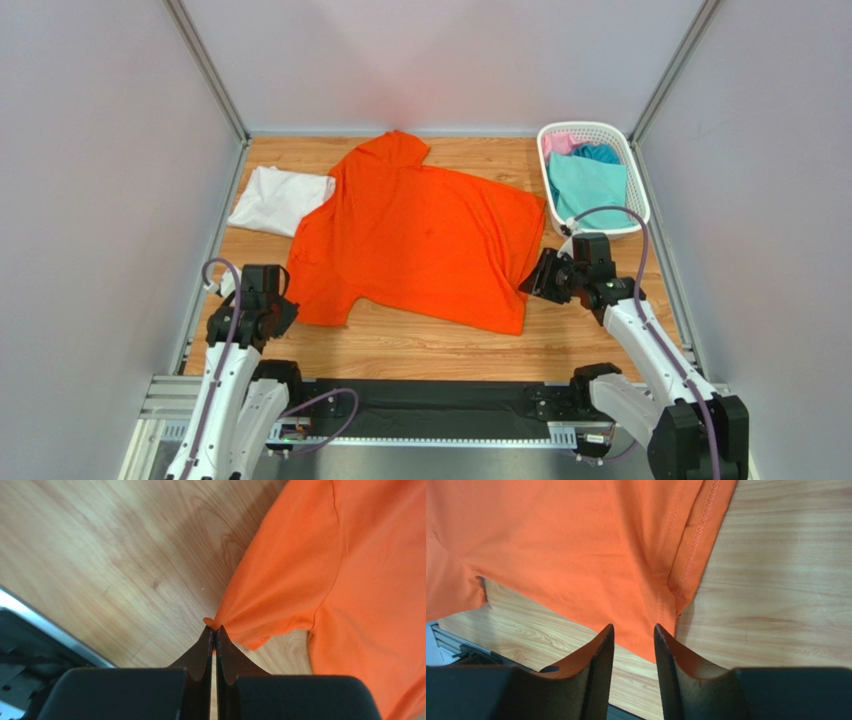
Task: Fold and stack the t-shirts
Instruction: Flatten the tshirt out
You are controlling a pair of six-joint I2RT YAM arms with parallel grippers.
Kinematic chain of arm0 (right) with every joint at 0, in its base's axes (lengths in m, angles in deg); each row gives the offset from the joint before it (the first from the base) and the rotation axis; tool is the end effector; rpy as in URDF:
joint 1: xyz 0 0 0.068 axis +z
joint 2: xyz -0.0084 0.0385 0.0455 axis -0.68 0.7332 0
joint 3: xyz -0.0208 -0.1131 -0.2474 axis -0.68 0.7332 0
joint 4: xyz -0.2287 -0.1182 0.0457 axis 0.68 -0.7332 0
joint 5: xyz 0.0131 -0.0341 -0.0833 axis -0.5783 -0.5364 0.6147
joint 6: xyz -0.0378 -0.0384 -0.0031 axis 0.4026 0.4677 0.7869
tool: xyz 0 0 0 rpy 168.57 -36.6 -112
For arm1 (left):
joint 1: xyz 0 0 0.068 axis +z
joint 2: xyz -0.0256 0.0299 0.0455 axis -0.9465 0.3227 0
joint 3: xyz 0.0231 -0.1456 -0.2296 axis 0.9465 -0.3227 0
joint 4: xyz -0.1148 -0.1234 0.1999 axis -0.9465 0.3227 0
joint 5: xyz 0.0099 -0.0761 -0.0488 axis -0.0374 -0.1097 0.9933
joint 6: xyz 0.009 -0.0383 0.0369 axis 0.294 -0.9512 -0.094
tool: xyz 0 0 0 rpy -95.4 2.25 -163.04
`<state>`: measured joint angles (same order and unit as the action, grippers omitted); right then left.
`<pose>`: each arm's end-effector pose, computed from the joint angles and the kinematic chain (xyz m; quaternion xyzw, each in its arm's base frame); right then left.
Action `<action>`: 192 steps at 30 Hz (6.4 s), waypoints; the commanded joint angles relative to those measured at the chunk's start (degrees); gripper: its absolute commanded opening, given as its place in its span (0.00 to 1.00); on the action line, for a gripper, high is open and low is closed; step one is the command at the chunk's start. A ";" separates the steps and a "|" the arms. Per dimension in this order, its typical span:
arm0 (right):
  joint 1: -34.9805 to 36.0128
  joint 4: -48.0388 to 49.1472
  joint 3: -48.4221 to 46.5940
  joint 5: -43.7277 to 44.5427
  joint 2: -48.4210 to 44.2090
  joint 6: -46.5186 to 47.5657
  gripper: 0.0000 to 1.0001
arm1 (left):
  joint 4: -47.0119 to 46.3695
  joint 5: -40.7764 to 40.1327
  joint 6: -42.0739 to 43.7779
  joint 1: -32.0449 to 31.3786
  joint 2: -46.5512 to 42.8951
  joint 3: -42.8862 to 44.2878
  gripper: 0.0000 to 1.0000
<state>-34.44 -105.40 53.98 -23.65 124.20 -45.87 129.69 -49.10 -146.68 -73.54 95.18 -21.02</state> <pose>0.1798 0.0388 0.2067 0.0855 0.9280 0.2499 0.2628 0.1063 0.0037 0.2204 -0.4764 0.8314 -0.0369 0.2837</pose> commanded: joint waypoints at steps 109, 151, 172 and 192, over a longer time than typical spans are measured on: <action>7.06 -21.15 -93.60 22.15 83.54 11.36 1.00 | -22.67 13.55 12.79 -6.15 60.43 30.45 1.00; 8.65 -16.84 -73.40 19.51 63.84 13.83 1.00 | -28.12 18.55 19.84 7.81 100.40 83.86 1.00; 7.86 -16.14 -75.24 21.53 67.62 9.08 1.00 | -27.86 23.64 25.98 2.55 85.11 75.20 1.00; 6.10 -16.05 -81.92 21.53 82.12 9.43 1.00 | -14.15 21.63 27.74 -2.37 102.78 80.81 1.00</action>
<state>-27.60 -122.42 -25.40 -1.46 202.93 -35.69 111.29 -26.08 -120.32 -75.88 193.34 57.16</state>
